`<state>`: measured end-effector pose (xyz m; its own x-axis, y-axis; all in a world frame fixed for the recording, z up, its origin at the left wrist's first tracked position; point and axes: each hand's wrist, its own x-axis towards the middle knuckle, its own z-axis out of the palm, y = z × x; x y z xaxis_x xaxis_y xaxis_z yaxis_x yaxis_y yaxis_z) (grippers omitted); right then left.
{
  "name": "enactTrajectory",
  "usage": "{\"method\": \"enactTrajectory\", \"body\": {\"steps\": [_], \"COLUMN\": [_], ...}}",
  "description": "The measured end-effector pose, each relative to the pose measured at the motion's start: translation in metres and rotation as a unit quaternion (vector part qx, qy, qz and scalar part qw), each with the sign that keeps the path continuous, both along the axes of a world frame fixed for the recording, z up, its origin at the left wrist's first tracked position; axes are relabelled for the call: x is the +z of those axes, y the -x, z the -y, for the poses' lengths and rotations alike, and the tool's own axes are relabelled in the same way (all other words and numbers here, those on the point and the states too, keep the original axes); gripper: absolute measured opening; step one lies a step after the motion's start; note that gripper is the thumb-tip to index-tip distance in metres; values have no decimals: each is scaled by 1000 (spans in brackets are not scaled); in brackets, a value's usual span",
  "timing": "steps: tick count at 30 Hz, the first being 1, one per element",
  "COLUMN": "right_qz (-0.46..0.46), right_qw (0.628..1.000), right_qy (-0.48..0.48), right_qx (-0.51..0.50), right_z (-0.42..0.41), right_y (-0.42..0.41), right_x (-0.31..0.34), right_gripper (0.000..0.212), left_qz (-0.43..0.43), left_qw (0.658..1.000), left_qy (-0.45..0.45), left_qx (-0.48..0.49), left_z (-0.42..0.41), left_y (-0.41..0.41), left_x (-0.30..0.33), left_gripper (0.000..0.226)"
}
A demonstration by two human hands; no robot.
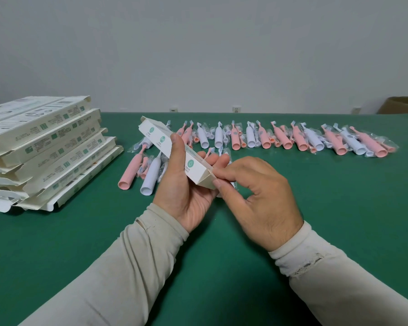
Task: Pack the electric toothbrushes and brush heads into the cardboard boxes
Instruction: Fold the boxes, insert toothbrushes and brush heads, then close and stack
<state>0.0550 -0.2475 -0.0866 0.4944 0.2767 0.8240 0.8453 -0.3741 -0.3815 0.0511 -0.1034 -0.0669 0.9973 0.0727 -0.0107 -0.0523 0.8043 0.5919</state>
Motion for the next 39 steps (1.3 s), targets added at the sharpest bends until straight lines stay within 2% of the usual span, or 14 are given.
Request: {"method": "enactTrajectory", "body": {"steps": [6, 10, 17, 19, 21, 22, 23, 25, 27, 29, 33, 34, 37, 39], "right_qz": [-71, -134, -197, -211, -224, -233, -244, -275, -314, -343, -372, -377, -416, -461], "right_qw": [997, 990, 967, 960, 953, 948, 942, 920, 895, 878, 853, 848, 819, 794], "right_qy": [-25, -52, -159, -182, -202, -214, -230, -273, -305, -319, -354, -359, -370, -352], "right_qx": [2, 4, 26, 21, 22, 24, 28, 51, 88, 104, 95, 97, 137, 184], "right_z": [1, 2, 7, 8, 8, 7, 7, 9, 13, 16, 22, 22, 17, 11], "right_y": [0, -2, -6, -9, -10, -11, -12, -15, -17, -19, -24, -24, -21, -17], "right_x": [1, 1, 6, 6, 6, 6, 7, 9, 11, 14, 17, 16, 14, 13], "right_gripper": [5, 14, 18, 21, 20, 18, 16, 22, 38, 45, 33, 29, 28, 33], "left_qz": [-14, -22, -16, -10, 0, 13, 31, 64, 72, 75, 65, 61, 111, 160], "left_qw": [999, 998, 998, 993, 971, 938, 883, 731, 601, 551, 534, 507, 373, 337], "left_qy": [6, 8, -45, -106, -241, -344, -462, -666, -780, -813, -828, -843, -892, -893], "left_qx": [-48, -56, -48, -41, 7, 43, 79, 132, 158, 172, 159, 169, 230, 253], "left_z": [2, 3, -6, -7, -8, -9, -12, -21, -28, -31, -30, -30, -21, -20], "left_y": [3, 4, 5, 6, 7, 7, 8, 8, 8, 9, 14, 16, 16, 9], "left_x": [-4, -2, 4, 5, 3, 1, -1, -7, -9, -6, 0, 0, 7, 19], "left_gripper": [80, 91, 78, 71, 66, 63, 58, 53, 55, 56, 62, 67, 76, 62]}}
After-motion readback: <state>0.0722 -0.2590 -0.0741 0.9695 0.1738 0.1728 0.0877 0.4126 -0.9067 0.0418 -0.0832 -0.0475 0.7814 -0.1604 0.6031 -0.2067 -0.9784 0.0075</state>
